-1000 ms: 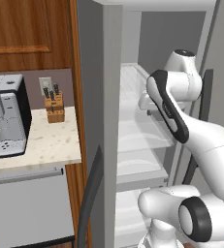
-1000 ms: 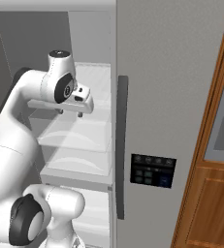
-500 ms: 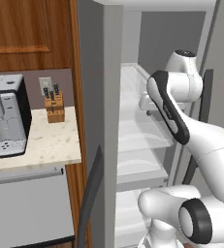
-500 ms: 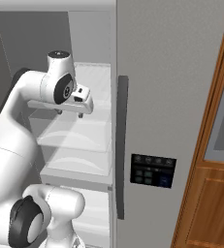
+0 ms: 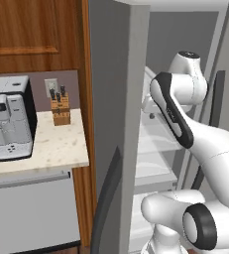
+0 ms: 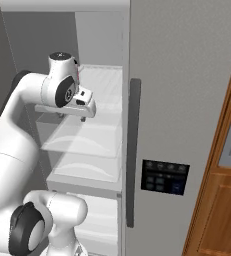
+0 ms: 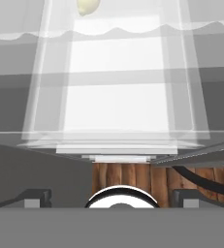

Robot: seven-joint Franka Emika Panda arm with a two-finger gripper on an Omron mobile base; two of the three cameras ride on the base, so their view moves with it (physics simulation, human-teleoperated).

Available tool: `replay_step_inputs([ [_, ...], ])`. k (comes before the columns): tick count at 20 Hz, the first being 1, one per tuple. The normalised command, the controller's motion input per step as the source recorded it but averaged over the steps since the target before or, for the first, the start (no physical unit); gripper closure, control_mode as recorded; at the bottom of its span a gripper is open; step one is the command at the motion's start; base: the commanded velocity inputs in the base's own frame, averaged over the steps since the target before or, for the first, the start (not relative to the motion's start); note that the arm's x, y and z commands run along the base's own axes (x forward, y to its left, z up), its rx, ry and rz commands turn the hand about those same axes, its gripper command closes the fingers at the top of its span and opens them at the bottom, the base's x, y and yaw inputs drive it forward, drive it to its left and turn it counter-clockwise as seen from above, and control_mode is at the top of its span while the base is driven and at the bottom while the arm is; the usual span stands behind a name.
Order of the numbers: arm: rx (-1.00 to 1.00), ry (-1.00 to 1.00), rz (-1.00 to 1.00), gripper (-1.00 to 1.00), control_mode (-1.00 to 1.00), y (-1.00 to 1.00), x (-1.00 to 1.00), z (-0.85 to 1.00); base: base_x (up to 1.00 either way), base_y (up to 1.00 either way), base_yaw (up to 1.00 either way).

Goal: Fully open the fridge drawer.

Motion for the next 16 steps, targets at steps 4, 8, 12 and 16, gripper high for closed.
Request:
replay_step_inputs([
  [4,0.0,0.0,0.0,-1.0,1.0,0.0,0.0,0.0,-0.03,0.13,0.0],
  [8,0.0,0.0,0.0,-1.0,1.0,0.0,0.0,0.0,-0.26,0.0,0.0],
  [12,0.0,0.0,0.0,-1.0,1.0,0.0,0.0,0.0,-0.41,0.0,0.0],
  [16,0.0,0.0,0.0,-1.0,1.0,0.0,0.0,0.0,-0.46,0.0,0.0],
])
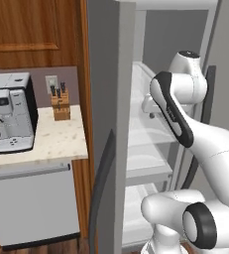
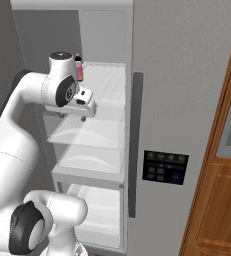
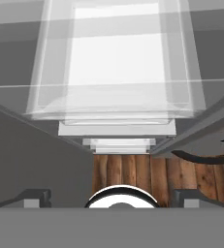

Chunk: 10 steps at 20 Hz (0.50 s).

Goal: Fully open the fridge drawer.

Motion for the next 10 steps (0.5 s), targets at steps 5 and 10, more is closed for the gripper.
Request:
replay_step_inputs([
  [5,0.0,0.0,0.0,-1.0,1.0,0.0,0.0,0.0,-0.38,0.0,0.0],
  [10,0.0,0.0,0.0,-1.0,-1.0,0.0,0.0,0.0,-0.07,0.0,0.0],
])
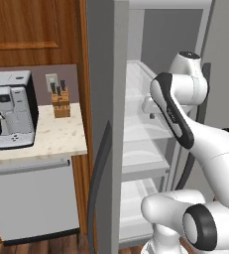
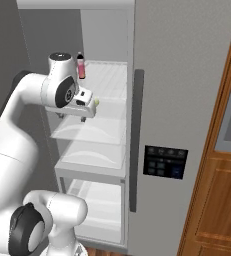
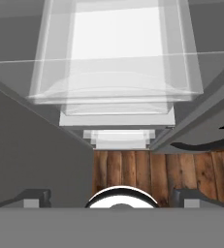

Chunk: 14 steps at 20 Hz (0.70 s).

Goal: Fully open the fridge drawer.

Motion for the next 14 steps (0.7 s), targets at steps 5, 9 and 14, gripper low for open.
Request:
replay_step_inputs([
  [5,0.0,0.0,0.0,-1.0,-1.0,0.0,0.0,0.0,0.0,0.0,0.0],
  [9,0.0,0.0,0.0,-1.0,-1.0,0.0,0.17,-0.19,0.0,0.0,0.0],
  [14,0.0,0.0,0.0,-1.0,-1.0,0.0,0.42,-0.27,0.0,0.0,0.0],
])
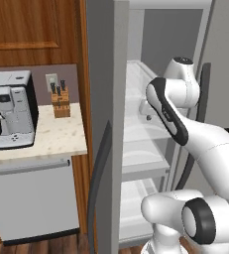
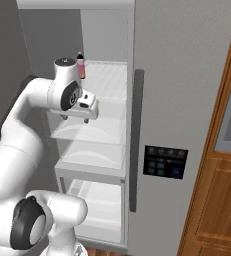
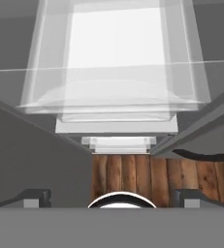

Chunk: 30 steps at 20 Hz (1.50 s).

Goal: Fully open the fridge drawer.

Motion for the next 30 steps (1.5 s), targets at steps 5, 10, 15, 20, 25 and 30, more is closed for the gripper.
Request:
replay_step_inputs([
  [5,-0.01,-0.01,0.0,-1.0,-1.0,0.0,0.58,-0.13,0.0,0.0,0.0],
  [10,0.0,-0.13,0.0,-1.0,-1.0,0.0,0.3,0.0,0.0,0.0,0.0],
  [15,0.0,-0.01,0.0,-1.0,-1.0,0.06,0.32,-0.04,0.0,0.0,0.0],
  [20,0.0,-0.02,0.0,-1.0,-1.0,0.14,0.3,-0.12,0.0,0.0,0.0],
  [25,0.0,-0.01,0.0,-1.0,-1.0,0.09,0.29,-0.1,0.0,0.0,0.0],
  [30,0.0,-0.01,0.0,-1.0,-1.0,0.04,0.29,-0.2,0.0,0.0,0.0],
])
